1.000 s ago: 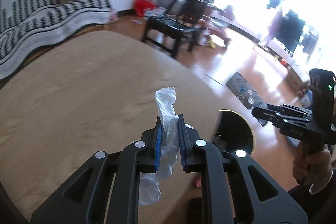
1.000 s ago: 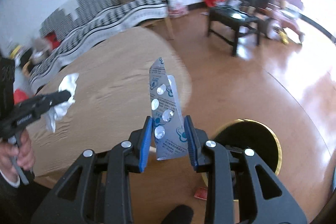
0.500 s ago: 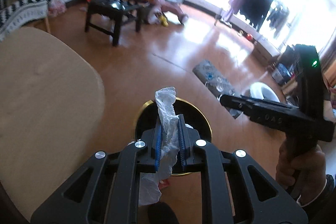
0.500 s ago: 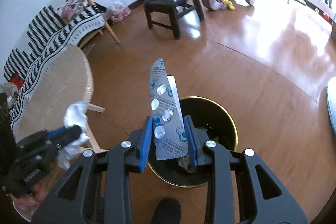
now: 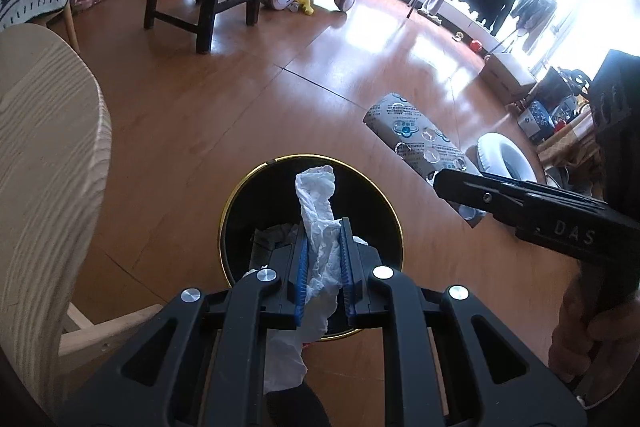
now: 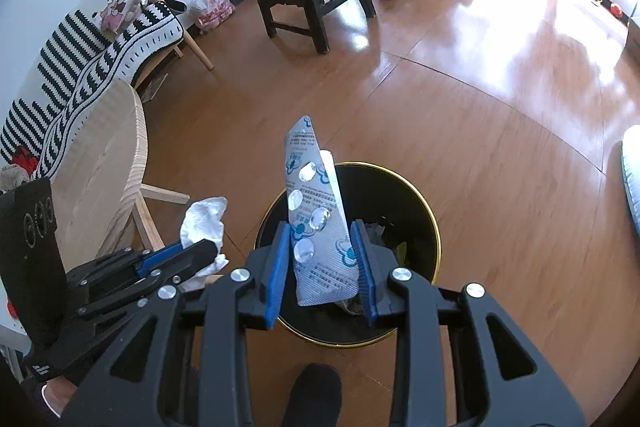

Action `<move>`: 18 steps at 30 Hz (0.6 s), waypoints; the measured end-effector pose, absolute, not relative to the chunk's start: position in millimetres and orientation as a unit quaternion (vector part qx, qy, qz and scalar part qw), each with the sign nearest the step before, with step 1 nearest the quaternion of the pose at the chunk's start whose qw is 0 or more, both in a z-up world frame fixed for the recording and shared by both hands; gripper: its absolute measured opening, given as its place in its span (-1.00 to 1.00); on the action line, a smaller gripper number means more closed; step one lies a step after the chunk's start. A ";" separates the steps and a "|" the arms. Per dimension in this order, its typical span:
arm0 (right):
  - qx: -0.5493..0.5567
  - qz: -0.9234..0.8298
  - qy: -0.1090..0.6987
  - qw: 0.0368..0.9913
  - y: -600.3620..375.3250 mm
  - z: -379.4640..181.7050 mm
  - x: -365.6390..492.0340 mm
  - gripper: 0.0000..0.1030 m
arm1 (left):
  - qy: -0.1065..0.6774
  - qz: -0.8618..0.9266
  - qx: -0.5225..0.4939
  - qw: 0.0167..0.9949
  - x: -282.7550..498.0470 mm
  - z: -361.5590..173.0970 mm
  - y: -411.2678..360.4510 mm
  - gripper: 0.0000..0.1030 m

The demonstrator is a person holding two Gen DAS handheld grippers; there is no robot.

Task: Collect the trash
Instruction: 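Open both tools to drop the blister pack and tissue into the bin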

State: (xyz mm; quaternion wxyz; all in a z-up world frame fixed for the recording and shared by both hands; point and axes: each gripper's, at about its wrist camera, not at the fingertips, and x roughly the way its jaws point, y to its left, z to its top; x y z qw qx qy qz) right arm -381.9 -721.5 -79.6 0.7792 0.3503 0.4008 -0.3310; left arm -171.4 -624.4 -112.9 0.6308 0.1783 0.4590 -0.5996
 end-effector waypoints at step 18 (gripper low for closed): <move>0.353 -0.334 0.403 0.775 -720.7 -83.9 -377.6 -0.39 | 0.463 -0.602 0.184 0.624 -171.2 -119.5 -629.4 -0.72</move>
